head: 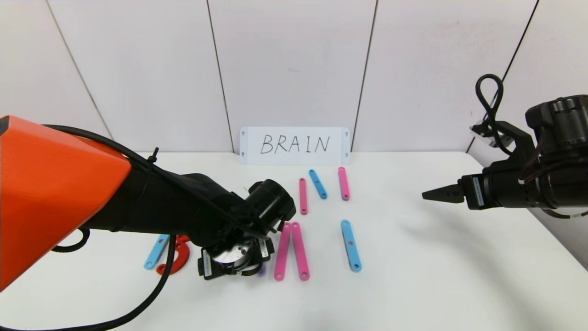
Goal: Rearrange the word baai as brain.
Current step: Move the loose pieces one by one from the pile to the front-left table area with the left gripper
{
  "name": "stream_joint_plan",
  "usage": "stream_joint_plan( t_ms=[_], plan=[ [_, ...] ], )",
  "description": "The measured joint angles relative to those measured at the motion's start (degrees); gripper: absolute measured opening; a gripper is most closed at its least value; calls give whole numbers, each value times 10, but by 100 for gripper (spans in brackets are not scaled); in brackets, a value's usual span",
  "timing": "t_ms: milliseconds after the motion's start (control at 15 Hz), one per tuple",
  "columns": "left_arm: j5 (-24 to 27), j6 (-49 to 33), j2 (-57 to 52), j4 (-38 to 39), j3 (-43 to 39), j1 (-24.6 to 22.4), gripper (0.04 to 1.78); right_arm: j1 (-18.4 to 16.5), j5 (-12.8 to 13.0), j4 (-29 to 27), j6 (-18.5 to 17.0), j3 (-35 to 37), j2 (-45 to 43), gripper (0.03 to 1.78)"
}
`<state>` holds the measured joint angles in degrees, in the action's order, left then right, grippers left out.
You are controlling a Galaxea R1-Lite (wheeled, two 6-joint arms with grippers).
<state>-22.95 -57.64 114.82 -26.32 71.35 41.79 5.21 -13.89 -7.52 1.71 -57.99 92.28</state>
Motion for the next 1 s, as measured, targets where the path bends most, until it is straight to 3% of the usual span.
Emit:
stream_joint_plan(
  t_ms=[1000],
  plan=[
    [-19,39,-5,-31,1,13,174,4,0,0,0,2,-4,174]
  ],
)
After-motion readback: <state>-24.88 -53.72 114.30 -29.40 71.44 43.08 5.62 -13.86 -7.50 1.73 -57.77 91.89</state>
